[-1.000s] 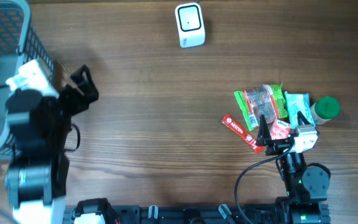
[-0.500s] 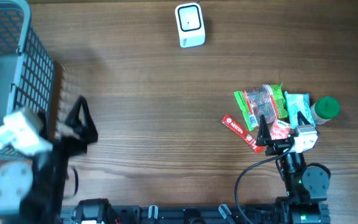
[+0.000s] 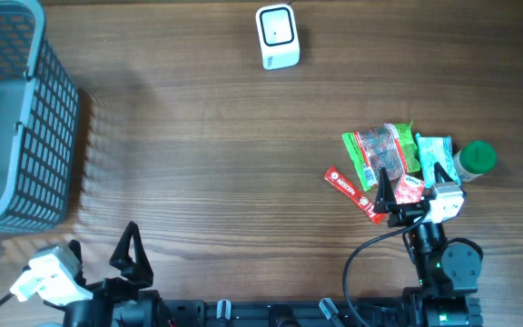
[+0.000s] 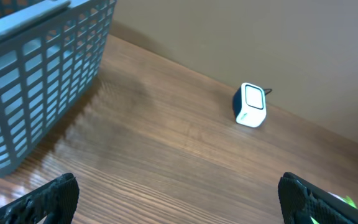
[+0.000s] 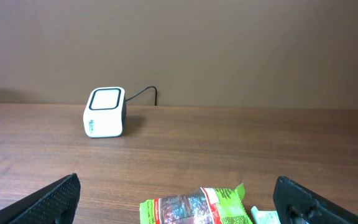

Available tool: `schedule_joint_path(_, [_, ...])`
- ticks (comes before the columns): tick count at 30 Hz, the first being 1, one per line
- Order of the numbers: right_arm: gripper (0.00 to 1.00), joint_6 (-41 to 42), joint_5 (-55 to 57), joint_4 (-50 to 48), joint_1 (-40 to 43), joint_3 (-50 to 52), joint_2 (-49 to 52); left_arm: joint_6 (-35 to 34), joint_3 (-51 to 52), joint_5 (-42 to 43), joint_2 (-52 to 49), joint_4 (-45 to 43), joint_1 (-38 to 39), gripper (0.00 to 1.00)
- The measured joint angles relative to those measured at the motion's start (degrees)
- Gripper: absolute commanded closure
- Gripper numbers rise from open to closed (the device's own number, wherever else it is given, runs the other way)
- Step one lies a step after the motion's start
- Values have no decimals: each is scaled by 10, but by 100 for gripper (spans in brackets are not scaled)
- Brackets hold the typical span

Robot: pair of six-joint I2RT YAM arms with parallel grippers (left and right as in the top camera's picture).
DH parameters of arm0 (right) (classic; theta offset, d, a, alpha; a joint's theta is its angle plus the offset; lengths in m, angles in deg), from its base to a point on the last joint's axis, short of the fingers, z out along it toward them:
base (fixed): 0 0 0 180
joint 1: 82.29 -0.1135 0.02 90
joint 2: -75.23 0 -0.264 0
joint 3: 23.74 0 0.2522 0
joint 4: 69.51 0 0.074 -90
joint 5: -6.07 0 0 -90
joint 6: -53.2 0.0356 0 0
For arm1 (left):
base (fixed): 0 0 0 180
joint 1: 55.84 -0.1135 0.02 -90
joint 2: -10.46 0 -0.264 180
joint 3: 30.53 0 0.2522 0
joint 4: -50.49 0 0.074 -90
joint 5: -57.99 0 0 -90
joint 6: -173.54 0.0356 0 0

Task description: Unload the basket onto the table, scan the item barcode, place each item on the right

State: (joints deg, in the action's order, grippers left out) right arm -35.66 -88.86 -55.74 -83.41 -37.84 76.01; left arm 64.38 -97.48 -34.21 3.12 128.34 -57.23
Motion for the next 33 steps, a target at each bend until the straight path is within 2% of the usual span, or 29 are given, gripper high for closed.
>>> schedule_joint_path(5, [0,0,0,0,0,0,0,0,55,-12,54,-38,0,0])
schedule_joint_path(10, [0,0,0,0,0,0,0,0,112,-14,66,-152,1,0])
schedule_joint_path(13, [0,0,0,0,0,0,0,0,157,-16,66,-280,3,0])
schedule_joint_path(19, [0,0,0,0,0,0,0,0,324,-14,66,-656,3,0])
schedule_joint_path(24, [0,0,0,0,0,0,0,0,457,-14,65,-838,3,0])
schedule_joint_path(28, [0,0,0,0,0,0,0,0,513,-14,65,-862,3,0])
schedule_joint_path(33, [0,0,0,0,0,0,0,0,525,-14,66,-802,3,0])
